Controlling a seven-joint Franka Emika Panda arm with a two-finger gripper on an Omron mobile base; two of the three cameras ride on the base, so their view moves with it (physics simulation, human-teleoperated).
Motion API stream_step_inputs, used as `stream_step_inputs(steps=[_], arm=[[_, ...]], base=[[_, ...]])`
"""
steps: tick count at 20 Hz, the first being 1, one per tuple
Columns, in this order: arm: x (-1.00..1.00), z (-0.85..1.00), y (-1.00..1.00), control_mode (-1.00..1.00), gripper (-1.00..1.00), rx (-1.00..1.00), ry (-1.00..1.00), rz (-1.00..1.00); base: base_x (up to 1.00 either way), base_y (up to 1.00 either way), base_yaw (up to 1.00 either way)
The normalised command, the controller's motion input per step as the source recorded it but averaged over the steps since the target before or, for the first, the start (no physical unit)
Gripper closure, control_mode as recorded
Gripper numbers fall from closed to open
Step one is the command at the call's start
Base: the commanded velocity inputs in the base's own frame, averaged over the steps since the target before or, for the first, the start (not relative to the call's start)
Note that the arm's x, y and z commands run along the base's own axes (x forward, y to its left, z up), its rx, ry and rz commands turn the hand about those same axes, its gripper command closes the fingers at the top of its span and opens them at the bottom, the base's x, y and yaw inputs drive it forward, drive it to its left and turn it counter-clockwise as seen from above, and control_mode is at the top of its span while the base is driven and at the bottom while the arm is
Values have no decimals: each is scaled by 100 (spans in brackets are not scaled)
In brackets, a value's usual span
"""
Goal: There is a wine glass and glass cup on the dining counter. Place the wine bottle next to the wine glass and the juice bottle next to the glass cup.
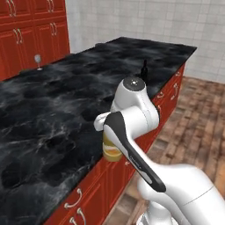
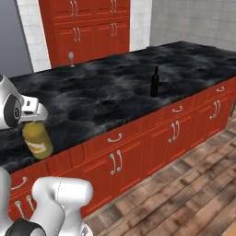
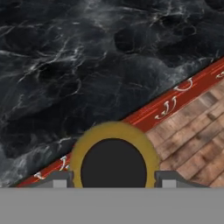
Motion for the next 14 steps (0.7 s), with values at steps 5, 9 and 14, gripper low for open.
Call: stream_step_inputs(steps=[5, 9, 14], arm=[[0, 0, 0, 100, 100, 0, 0, 0], [0, 0, 0, 100, 100, 0, 0, 0], [0, 0, 0, 100, 100, 0, 0, 0]], base=[[-69, 65, 9], [-64, 70, 14], [-61, 71, 16]])
